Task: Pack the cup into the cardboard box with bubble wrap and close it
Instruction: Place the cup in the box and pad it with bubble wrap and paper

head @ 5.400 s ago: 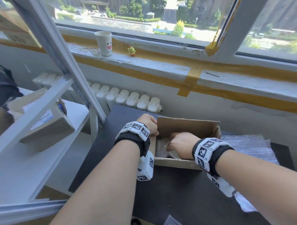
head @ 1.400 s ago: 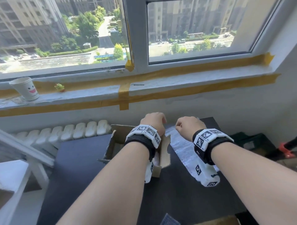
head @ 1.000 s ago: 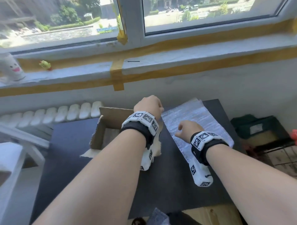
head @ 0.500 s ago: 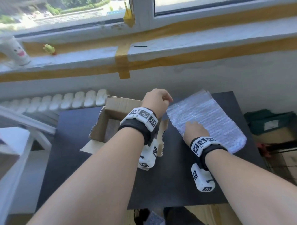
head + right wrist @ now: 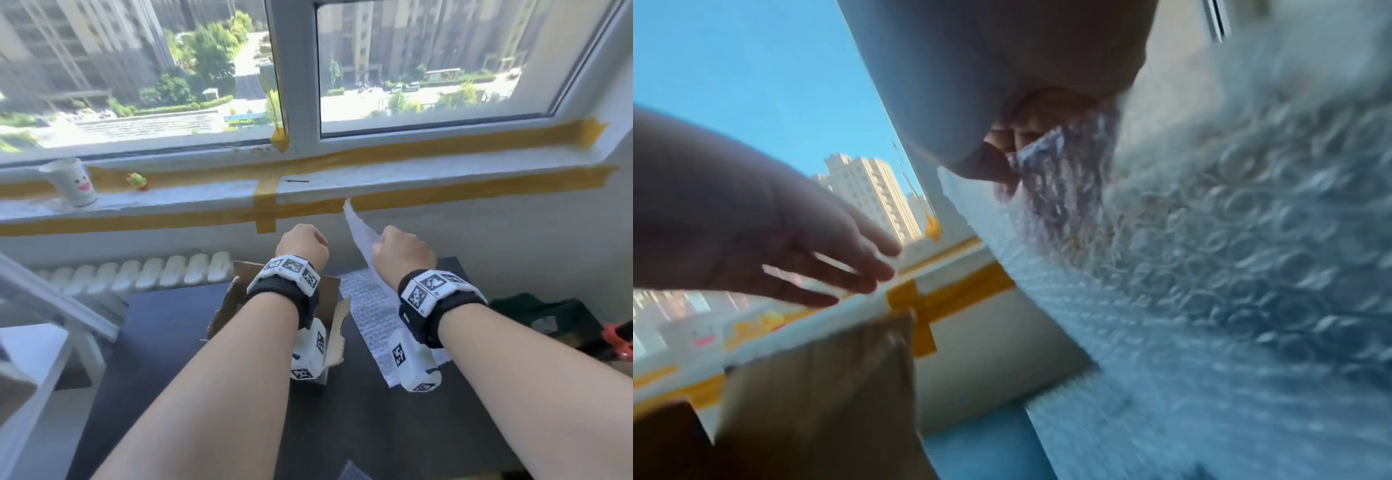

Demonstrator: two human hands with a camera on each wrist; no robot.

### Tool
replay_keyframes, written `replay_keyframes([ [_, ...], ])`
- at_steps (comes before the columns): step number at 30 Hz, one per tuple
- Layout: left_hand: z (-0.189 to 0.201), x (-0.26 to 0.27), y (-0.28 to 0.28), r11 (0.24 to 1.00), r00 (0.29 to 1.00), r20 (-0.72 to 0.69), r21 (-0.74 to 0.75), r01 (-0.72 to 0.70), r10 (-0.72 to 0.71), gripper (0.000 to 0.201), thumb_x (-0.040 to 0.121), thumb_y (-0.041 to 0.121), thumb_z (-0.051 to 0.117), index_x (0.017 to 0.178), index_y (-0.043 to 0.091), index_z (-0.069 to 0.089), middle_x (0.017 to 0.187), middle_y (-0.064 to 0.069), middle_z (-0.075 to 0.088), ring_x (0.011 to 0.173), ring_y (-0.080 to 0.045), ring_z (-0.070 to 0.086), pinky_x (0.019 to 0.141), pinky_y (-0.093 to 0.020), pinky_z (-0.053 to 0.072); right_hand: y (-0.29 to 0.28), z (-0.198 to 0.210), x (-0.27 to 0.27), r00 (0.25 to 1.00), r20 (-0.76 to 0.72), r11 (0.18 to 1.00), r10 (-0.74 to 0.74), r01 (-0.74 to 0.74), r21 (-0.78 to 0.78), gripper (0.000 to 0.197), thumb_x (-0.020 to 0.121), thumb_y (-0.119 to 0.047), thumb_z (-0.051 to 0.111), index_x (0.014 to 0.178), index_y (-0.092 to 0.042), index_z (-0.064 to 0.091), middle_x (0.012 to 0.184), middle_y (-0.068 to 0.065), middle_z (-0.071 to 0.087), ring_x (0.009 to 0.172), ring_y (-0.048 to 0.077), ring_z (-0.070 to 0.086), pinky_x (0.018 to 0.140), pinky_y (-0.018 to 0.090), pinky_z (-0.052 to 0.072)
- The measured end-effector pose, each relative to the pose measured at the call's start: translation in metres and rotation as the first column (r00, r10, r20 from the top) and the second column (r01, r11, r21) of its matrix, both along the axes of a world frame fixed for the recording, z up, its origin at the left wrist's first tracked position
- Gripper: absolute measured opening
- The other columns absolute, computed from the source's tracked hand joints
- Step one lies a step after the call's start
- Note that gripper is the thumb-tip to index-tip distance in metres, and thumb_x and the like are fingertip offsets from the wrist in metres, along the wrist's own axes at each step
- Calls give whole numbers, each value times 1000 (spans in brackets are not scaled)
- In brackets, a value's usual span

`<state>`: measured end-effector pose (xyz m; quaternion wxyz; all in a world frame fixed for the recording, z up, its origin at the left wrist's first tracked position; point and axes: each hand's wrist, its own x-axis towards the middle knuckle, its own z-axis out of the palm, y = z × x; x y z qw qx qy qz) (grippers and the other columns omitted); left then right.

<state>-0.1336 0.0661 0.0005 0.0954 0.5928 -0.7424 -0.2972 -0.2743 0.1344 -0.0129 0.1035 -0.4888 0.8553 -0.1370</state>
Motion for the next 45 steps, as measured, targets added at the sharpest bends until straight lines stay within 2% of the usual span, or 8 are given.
replay_keyframes([
  [8,36,13,-6,985,974,-191,142,-98,124,28,97,29,51,75,11,53,68,-4,51,55,-16,41,51,-26,31,-1,92,20,973,225,910,56,43,-412,27,90,-20,37,63,-18,38,67,3,49,64,25,48,58,31,38],
  [10,42,19,-6,964,940,-289,240,-112,181,49,94,46,53,116,3,59,106,-17,65,74,-22,58,62,-30,44,-1,106,26,951,301,866,65,96,-490,31,89,-16,38,58,-17,37,60,2,47,58,21,46,52,30,33],
  [13,46,31,-4,910,866,-416,404,-95,276,97,79,71,53,152,11,30,153,-10,39,124,-29,56,105,-40,43,0,115,33,890,450,819,74,203,-537,31,87,-21,38,62,-14,55,70,5,68,70,25,65,68,34,52],
  [18,66,50,3,882,779,-536,469,-45,325,53,99,33,52,143,4,43,134,-10,56,108,-22,59,50,-17,49,2,111,37,846,532,803,24,301,-515,30,87,-12,40,59,-14,48,62,4,53,64,23,49,58,29,34],
  [23,57,68,8,849,798,-489,526,-53,353,74,92,58,51,149,15,33,135,-16,56,121,-29,57,102,-40,42,1,110,46,748,659,821,74,330,-466,35,92,-7,39,58,-13,43,63,4,43,63,21,42,58,30,33],
  [32,4,66,-21,800,847,-420,600,-9,325,125,44,97,53,146,25,41,144,-13,52,125,-37,54,105,-49,40,6,108,70,642,749,810,163,347,-473,23,78,-11,43,56,-8,49,66,12,51,66,22,46,65,33,36],
  [40,45,102,-10,920,677,-633,344,-188,375,62,81,0,68,137,21,52,142,-9,49,127,-32,49,107,-45,43,5,79,50,710,704,833,22,376,-405,31,90,-10,42,117,-21,53,92,6,64,72,18,61,68,34,51],
  [45,47,119,-16,931,697,-621,290,-220,358,46,76,-16,61,95,23,75,108,-7,67,105,-26,62,101,-43,49,9,77,47,725,678,891,126,219,-399,52,91,-1,50,133,-29,56,89,5,63,72,17,60,62,22,48],
])
